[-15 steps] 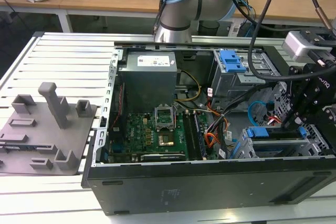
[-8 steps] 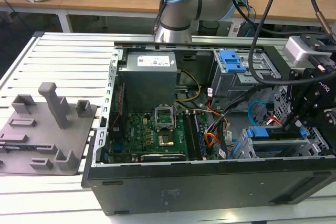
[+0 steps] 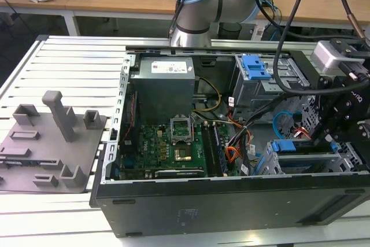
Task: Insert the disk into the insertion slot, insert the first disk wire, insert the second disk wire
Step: 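Insert the first disk wire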
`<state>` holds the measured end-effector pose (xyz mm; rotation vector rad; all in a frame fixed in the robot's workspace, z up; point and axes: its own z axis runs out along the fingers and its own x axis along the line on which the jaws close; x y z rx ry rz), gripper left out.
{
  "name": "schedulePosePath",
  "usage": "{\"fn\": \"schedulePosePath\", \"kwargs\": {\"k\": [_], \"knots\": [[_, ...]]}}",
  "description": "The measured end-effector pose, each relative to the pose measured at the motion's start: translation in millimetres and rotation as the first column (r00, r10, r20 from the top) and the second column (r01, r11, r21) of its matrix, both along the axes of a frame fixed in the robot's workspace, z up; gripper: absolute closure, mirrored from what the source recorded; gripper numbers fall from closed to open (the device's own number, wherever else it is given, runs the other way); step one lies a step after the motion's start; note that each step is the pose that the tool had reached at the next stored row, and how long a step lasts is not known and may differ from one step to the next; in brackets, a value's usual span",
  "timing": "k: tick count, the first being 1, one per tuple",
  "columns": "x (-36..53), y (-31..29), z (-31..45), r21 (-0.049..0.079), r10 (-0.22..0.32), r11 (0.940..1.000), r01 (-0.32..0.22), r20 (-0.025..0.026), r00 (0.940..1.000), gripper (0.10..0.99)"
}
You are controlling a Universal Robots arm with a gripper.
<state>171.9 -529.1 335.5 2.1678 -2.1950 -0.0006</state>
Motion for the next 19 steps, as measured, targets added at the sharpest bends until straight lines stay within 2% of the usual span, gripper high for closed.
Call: {"fn": "schedulePosePath", "kwargs": {"k": [2,4,6,8,16,18,19], "knots": [[0.0,0.0,1.6,0.0,0.0,1.0,0.0,0.0,1.0,0.839],[0.0,0.0,8.2,-0.001,0.0,1.0,0.0,0.0,1.0,0.839],[0.0,0.0,29.0,-0.002,0.0,1.0,0.0,0.0,1.0,0.839],[0.0,0.0,37.2,-0.002,0.0,1.0,0.0,0.0,1.0,0.839],[0.0,0.0,39.4,-0.001,0.0,1.0,0.0,0.0,1.0,0.839],[0.0,0.0,39.9,-0.002,0.0,1.0,0.0,-0.0001,1.0,0.98],[0.0,0.0,40.0,-0.002,0.0,1.0,0.0,0.0,1.0,0.98]]}}
